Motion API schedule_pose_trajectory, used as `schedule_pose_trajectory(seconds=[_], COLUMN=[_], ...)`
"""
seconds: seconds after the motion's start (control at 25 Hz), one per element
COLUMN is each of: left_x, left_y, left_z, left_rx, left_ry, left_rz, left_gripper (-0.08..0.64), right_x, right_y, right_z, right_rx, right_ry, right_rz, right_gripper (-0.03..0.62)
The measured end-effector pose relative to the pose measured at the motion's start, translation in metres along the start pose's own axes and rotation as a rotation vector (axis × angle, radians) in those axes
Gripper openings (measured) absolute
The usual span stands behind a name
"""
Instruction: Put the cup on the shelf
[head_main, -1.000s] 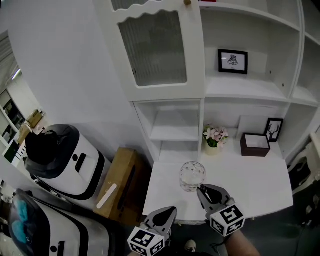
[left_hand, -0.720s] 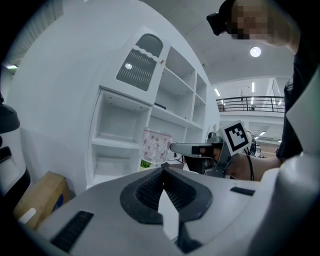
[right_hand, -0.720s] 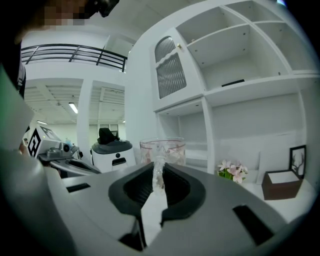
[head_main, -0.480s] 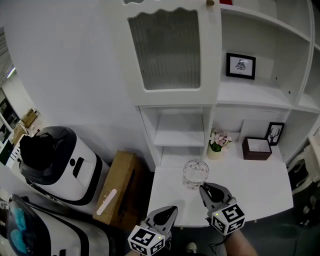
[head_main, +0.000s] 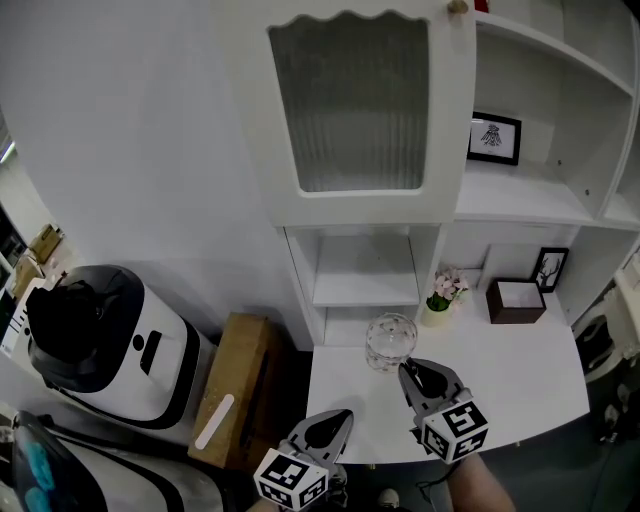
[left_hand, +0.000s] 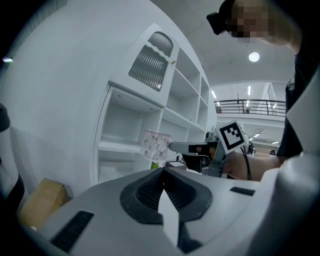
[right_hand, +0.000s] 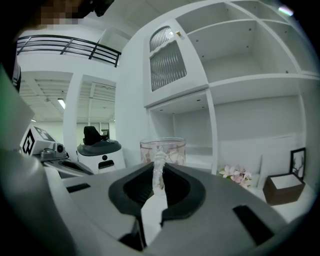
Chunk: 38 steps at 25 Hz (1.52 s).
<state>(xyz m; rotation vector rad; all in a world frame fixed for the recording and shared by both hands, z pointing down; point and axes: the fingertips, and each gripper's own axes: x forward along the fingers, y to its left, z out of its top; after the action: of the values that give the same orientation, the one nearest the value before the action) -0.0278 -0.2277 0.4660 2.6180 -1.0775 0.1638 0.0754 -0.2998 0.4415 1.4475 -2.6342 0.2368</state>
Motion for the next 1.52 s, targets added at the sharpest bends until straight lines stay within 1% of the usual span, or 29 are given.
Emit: schedule_pose_trajectory(seconds=[0.6, 1.04, 1.52], left_x=[0.024, 0.037, 0.052], left_y=[0.062, 0.09, 0.114], left_z=[0.008, 0.014, 0.017], left_rx=[-0.008, 0.0, -0.001], left_ry=[0.022, 0.035, 0.049], left_rz=[-0.061, -0.087, -0.108], left_gripper=[0.005, 0.005, 0.005], right_x=[0.067, 0.104, 0.133], right_y=[-0.021, -0.037, -0.056], right_z=[0.009, 0.015, 0.011], right_rx=[0.01, 0.013, 0.029], right_ry=[0.006, 0.005, 0.016], right_rz=[-0.084, -0.123, -0.166], right_gripper=[0.032, 0.032, 0.032])
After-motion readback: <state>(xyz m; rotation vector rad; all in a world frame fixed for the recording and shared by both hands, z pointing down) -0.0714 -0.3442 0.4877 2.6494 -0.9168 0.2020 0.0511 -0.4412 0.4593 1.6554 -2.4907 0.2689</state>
